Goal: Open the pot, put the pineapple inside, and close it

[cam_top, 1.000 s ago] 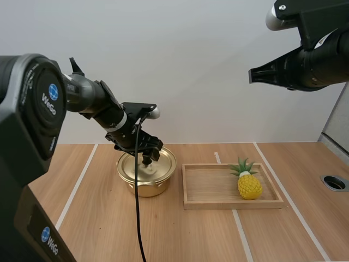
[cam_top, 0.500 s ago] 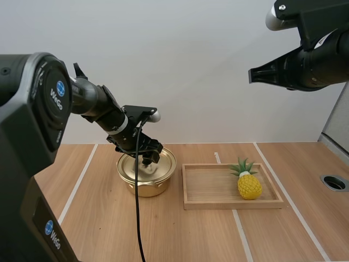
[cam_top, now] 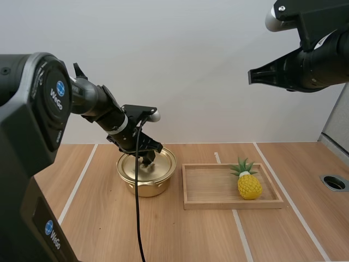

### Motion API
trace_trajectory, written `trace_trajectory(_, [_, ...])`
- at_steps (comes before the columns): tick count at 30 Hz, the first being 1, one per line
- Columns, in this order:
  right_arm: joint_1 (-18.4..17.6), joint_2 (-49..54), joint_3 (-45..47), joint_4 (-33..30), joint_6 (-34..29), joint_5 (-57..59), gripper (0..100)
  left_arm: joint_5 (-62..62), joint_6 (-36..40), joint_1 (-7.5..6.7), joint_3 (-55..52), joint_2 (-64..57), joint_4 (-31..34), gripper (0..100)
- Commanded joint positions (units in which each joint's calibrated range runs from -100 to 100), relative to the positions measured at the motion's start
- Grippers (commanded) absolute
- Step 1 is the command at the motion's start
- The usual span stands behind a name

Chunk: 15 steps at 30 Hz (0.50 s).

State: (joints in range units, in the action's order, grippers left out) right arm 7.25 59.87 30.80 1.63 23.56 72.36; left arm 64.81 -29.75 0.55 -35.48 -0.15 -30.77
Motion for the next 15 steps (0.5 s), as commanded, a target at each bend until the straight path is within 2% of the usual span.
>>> trace_trajectory(1, [0.3, 0.1, -0.5, 0.1, 0.3, 1.0, 0, -0.3, 0.9, -0.17, -0.2, 0.2, -0.9, 1])
trace_trajectory(9, [0.3, 0.1, -0.5, 0.1, 0.3, 1.0, 0, -0.6, 0.9, -0.17, -0.1, -0.1, -1.5, 0])
trace_trajectory(15, [0.3, 0.1, -0.5, 0.1, 0.3, 1.1, 0, -0.8, 0.9, -0.17, 2.9, -5.1, -1.8, 0])
